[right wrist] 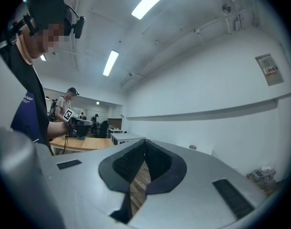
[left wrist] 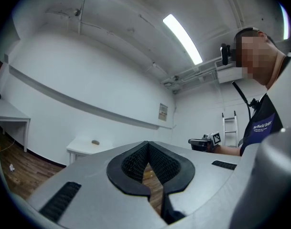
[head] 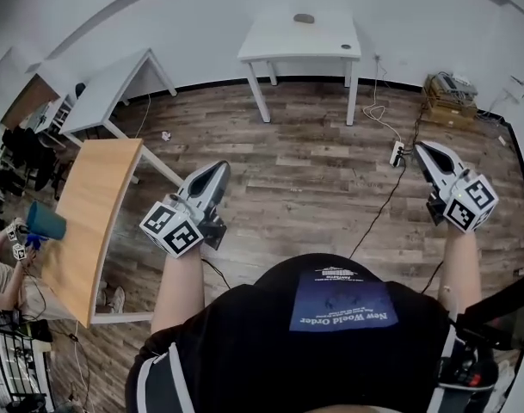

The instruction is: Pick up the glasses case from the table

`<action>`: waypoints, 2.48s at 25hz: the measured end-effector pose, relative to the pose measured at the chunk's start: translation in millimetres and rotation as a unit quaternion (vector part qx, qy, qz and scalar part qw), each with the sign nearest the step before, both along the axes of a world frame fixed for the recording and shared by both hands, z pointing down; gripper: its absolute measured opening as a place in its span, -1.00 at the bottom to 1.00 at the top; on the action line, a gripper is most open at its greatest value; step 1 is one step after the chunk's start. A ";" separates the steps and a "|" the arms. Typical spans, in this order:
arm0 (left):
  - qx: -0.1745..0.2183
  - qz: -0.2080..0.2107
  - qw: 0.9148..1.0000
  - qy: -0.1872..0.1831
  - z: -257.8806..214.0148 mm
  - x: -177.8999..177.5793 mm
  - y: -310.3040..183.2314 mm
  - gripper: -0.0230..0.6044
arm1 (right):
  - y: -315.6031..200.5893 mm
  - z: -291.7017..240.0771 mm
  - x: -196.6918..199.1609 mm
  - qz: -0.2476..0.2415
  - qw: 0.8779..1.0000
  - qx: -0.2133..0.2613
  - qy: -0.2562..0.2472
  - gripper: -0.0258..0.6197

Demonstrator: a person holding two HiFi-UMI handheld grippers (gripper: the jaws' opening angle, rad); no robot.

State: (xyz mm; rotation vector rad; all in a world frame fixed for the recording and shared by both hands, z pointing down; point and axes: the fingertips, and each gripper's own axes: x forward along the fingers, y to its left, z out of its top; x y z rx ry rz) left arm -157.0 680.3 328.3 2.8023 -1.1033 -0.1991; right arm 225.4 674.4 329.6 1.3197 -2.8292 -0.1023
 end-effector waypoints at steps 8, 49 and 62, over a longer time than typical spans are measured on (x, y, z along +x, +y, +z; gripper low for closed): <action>0.024 0.031 0.999 0.001 -12.2 -120.2 -101.1 -0.94 | -63.1 -31.6 -91.1 0.070 0.997 0.019 -0.034 -0.92; 0.005 -0.024 1.000 -0.015 -20.9 18.5 -392.7 -0.94 | -424.9 -17.0 15.3 -0.021 0.999 0.014 -0.036 -0.92; 0.010 0.042 0.999 0.007 -0.9 -23.8 -518.4 -0.94 | -506.4 -18.9 -26.7 0.037 0.999 0.019 -0.017 -0.92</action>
